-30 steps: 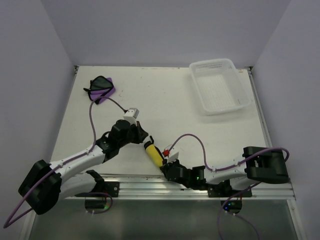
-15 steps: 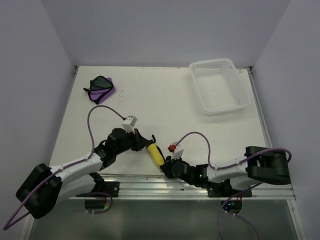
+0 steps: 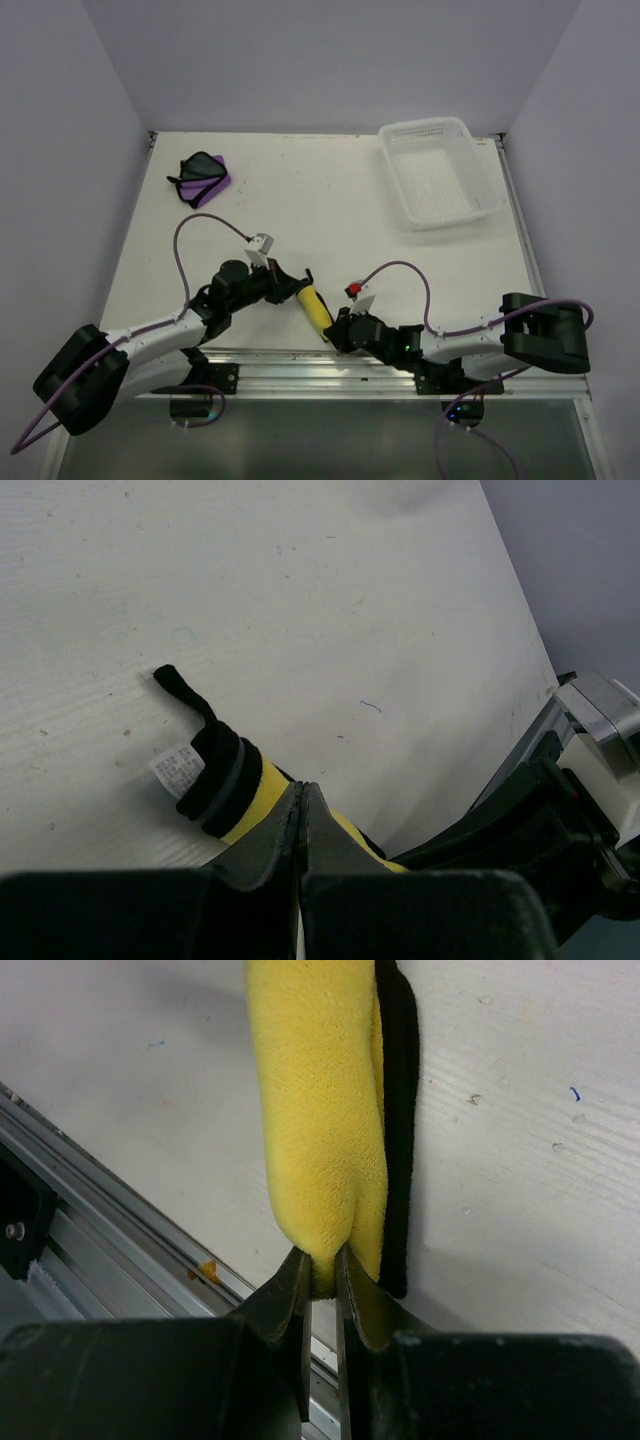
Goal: Roll the towels
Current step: Roll the towel, then place the rolled towel into the container
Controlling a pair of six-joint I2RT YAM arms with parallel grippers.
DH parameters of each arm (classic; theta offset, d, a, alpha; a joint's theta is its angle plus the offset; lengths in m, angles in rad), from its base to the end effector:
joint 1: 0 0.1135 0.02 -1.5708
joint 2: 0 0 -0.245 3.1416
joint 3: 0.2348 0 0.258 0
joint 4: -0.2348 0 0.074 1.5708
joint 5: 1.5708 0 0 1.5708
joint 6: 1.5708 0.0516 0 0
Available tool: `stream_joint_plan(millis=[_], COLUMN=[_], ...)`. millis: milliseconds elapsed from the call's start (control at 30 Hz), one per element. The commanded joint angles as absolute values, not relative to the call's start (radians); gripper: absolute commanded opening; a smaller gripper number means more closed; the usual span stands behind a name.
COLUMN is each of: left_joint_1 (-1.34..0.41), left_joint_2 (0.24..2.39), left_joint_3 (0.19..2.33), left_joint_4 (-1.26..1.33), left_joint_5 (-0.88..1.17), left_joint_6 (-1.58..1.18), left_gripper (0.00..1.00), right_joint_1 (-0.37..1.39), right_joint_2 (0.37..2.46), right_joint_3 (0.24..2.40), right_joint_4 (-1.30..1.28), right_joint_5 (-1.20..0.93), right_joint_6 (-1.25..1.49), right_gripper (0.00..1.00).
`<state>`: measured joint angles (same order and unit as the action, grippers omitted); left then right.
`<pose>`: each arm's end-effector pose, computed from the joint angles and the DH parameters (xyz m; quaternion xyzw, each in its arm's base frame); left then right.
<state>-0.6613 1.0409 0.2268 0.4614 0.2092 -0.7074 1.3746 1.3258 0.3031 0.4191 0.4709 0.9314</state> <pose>0.1741 -0.1490 0.1407 0.0409 0.8169 -0.4260 0.3867 0.0700 0.2321 0.1002 -0.0834 0.8637 0.3294 0.3722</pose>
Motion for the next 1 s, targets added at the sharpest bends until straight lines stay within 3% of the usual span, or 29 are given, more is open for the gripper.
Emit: stream_joint_plan(millis=[0, 867, 967], left_joint_1=[-0.664, -0.778, -0.779], left_joint_2=[1.063, 1.334, 1.350], left_joint_3=[0.215, 0.221, 0.219], left_joint_4=[0.564, 0.795, 0.798], left_joint_5=[0.232, 0.187, 0.186], left_joint_6=[-0.730, -0.764, -0.764], left_gripper=[0.00, 0.00, 0.00], right_joint_1=[1.365, 1.345, 1.347], right_joint_2=[1.351, 1.330, 1.327], right_joint_3=[0.278, 0.264, 0.264], right_joint_4=[0.304, 0.291, 0.282], right_joint_5=[0.463, 0.434, 0.430], right_joint_6=[0.950, 0.971, 0.968], right_gripper=[0.00, 0.00, 0.04])
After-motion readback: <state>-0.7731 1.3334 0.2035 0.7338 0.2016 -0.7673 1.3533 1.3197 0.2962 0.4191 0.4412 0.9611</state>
